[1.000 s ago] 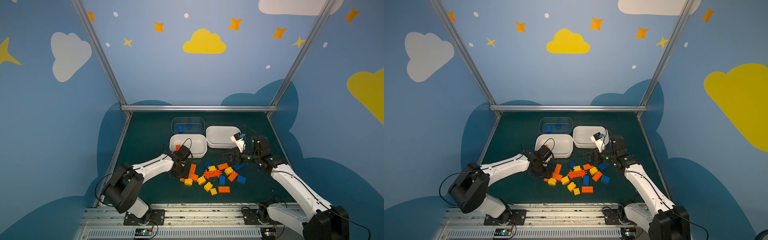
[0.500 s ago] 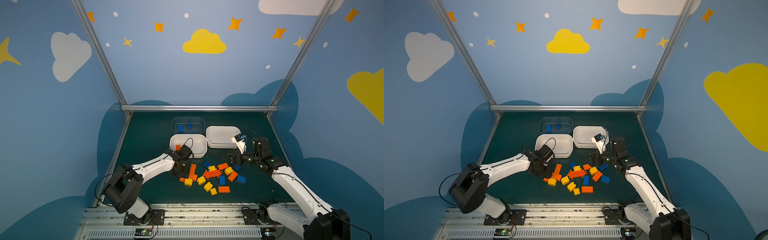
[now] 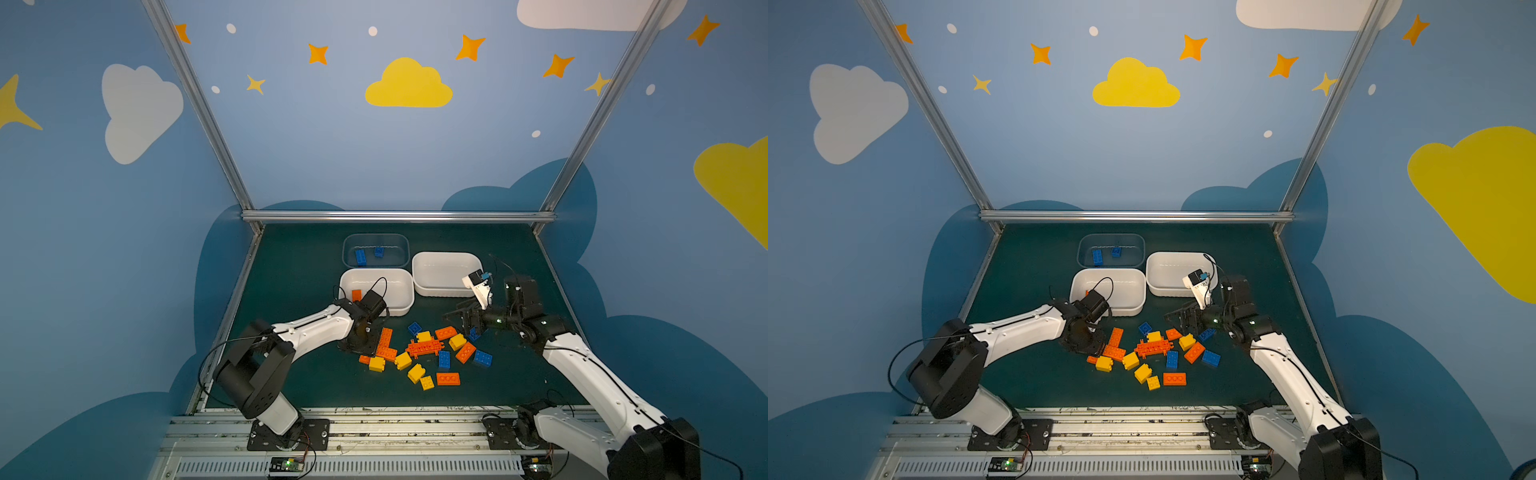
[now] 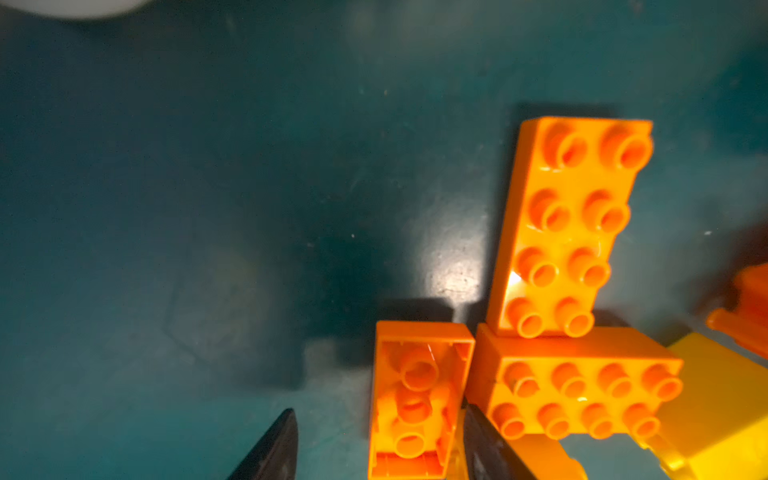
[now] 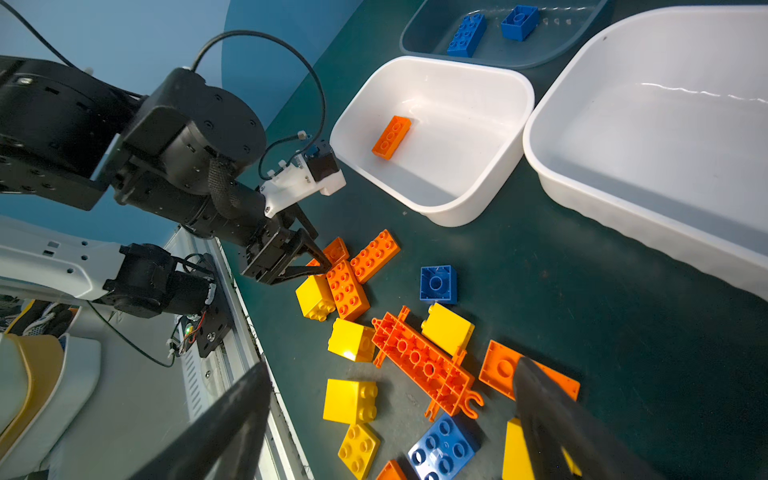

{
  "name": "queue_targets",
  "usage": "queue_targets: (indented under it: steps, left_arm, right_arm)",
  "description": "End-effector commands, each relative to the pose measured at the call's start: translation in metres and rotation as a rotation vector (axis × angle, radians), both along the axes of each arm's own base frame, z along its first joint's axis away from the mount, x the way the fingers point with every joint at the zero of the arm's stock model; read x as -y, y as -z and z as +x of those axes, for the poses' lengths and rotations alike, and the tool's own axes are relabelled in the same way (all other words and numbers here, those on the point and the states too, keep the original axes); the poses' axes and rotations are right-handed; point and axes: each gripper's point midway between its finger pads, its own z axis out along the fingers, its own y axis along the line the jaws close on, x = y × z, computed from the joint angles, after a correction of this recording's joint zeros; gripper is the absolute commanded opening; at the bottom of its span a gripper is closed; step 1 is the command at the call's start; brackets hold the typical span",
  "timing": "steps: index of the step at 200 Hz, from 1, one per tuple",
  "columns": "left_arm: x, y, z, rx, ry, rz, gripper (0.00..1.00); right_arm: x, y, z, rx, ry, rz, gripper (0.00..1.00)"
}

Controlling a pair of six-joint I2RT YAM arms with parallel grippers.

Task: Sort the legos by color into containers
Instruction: 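Grasp an orange brick with the left gripper and lift toward the white bin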

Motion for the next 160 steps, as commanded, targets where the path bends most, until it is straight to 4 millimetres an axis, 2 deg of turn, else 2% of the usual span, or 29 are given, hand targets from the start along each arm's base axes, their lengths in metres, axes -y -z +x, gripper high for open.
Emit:
queue_targets:
  steps: [1, 37, 67, 79, 103, 118, 139, 160]
  left_arm:
    - [0.005, 0.000, 0.001, 0.003, 0.017, -0.016, 0.63]
    - [0.015, 0.004, 0.000, -0.011, 0.020, -0.035, 0.64]
    - [0.011, 0.010, 0.000, -0.020, 0.018, -0.007, 0.62]
    - [0.010, 0.013, -0.001, -0.029, 0.025, 0.006, 0.58]
    - [0.008, 0.014, -0.004, -0.038, 0.026, 0.022, 0.42]
    - [0.005, 0.008, -0.004, -0.026, 0.024, 0.033, 0.33]
    - [0.003, -0.011, 0.003, 0.013, 0.029, 0.042, 0.32]
    - [0.004, -0.039, 0.013, 0.058, 0.028, 0.025, 0.31]
  right_arm:
    - [0.002, -0.003, -0.004, 0.003, 0.004, 0.002, 0.90]
    - [0.002, -0.003, -0.003, 0.001, 0.005, 0.005, 0.90]
    - [0.002, -0.003, -0.003, -0.003, 0.005, 0.004, 0.90]
    - [0.001, -0.003, -0.003, -0.002, 0.004, 0.005, 0.90]
    - [0.002, -0.002, -0.003, -0.004, 0.006, 0.002, 0.90]
    - [0.003, -0.002, -0.003, -0.002, 0.011, -0.001, 0.90]
    - [0.003, -0.002, -0.002, 0.003, 0.012, -0.002, 0.90]
    - [0.003, -0.004, -0.001, 0.004, 0.013, 0.001, 0.90]
